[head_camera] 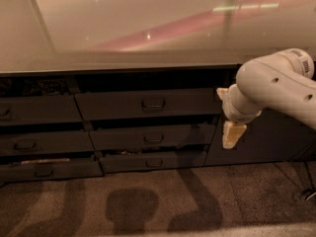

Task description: Open top drawer

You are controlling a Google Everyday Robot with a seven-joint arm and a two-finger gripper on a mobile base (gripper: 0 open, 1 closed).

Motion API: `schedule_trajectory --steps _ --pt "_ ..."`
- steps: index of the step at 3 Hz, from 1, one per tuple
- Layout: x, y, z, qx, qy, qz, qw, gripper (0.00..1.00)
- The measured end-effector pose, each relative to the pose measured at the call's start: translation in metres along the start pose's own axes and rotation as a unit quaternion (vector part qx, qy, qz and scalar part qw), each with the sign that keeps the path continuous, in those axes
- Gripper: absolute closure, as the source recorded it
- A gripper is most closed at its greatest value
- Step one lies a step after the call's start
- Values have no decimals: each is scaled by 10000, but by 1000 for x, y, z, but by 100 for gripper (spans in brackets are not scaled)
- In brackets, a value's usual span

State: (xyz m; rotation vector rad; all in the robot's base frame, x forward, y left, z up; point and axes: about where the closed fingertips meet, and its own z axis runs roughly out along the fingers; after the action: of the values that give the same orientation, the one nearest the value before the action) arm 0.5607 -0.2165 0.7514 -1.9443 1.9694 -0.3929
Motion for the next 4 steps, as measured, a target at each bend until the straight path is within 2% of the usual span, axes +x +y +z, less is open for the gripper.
schedule_trajectory --steps 1,3,4 --pt "-2 -15 -7 132 -39 -166 9998 0" --pt "-2 -17 -7 213 1 -157 9996 0" --pt "16 -43 20 97 291 19 9995 0"
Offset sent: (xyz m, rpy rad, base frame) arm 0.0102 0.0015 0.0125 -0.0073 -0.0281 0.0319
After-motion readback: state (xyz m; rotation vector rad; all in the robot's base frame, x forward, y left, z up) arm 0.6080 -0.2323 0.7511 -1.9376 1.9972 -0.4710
